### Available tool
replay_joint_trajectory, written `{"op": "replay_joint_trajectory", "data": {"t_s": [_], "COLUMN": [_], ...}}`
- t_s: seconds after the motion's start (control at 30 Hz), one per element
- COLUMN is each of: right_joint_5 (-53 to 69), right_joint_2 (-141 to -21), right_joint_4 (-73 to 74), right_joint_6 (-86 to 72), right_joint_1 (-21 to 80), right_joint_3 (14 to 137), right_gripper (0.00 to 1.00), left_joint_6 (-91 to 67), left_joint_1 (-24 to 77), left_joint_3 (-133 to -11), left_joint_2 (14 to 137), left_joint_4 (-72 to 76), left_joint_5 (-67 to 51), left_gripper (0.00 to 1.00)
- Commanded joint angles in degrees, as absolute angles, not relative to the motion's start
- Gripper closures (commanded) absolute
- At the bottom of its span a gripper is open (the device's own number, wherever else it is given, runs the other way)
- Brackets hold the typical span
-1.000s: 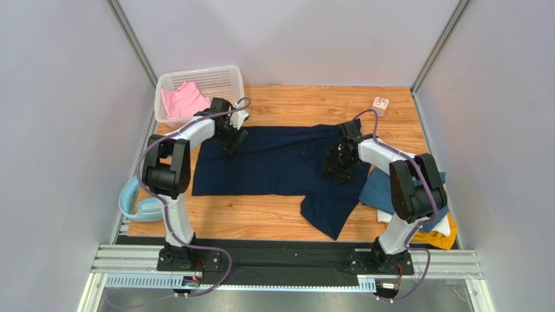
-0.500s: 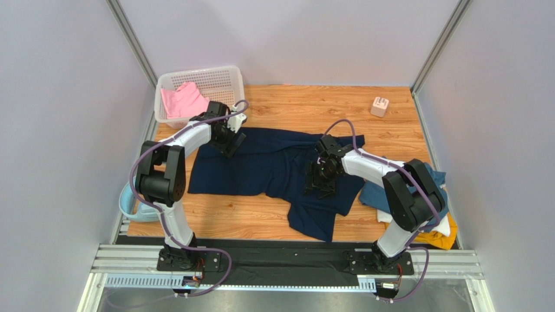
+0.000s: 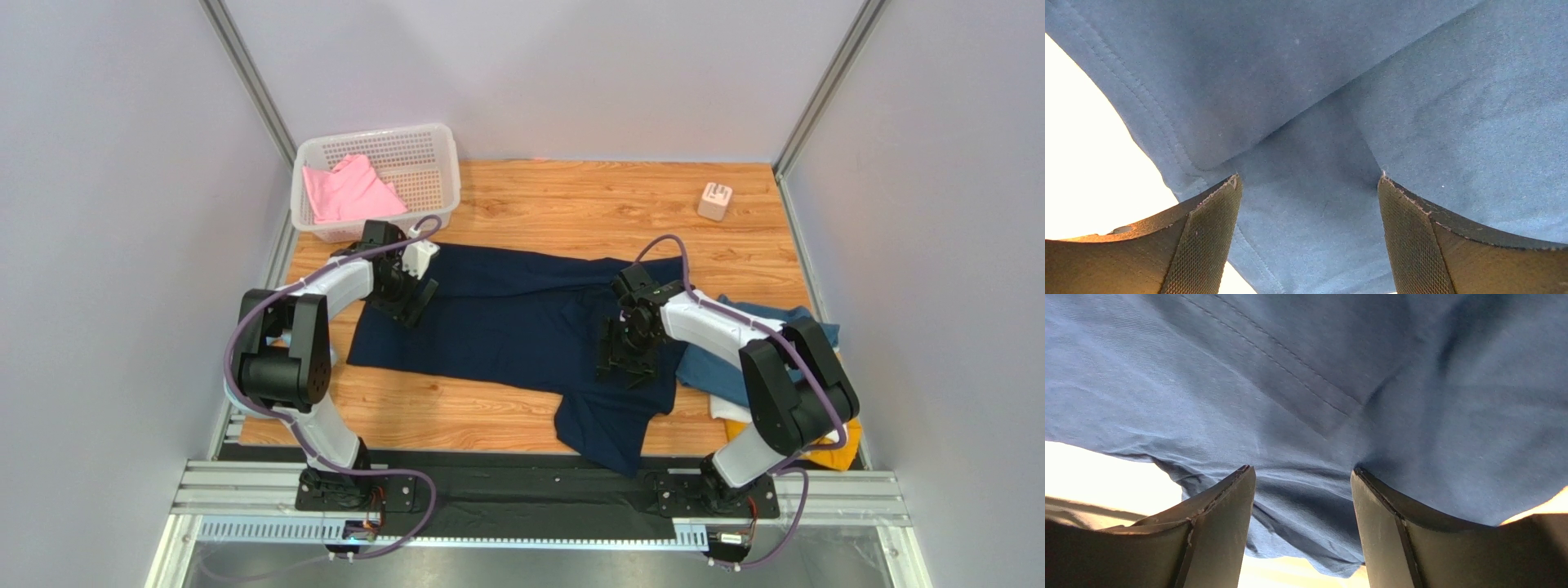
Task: Fold and stack the t-shirts
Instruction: Fold the flattened tshirt in 1/3 of the way
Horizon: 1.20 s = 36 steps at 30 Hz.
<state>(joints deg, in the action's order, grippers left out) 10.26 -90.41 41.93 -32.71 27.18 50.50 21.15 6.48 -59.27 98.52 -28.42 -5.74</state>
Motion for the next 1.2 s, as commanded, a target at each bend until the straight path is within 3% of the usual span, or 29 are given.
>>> {"op": "replay_joint_trajectory", "data": {"t_s": [0.0,0.53,0.93,1.17], "right_joint_5": [7.74,8.17,11.25,11.78], "right_joint_2": [-87.98,-81.91,-81.83,-83.15], "right_joint_4": [45.08,49.22,46.85,47.11], "right_joint_6": [-31.99,-32.08,-33.49,-33.13], "right_joint_1": [26.9,22.85,22.15,22.15], "right_joint_3": [51.58,57.66,58.09,60.2], "right_gripper": [0.35,0.33,0.34,0.34], "left_joint_6": [22.59,22.15,25.83,31.81], "left_joint_1": [6.07,5.89,5.89,5.98], "left_joint_3": [-57.31,-47.82,-49.84,-44.05], "left_joint_2": [95.01,85.08,90.61,87.46], "left_joint_4": [-27.6,-30.85,-37.43,-42.27], "left_joint_5": [-7.38,-10.46,-8.7,-7.03], "left_gripper": [0.13,0.14,0.17,0.21]}}
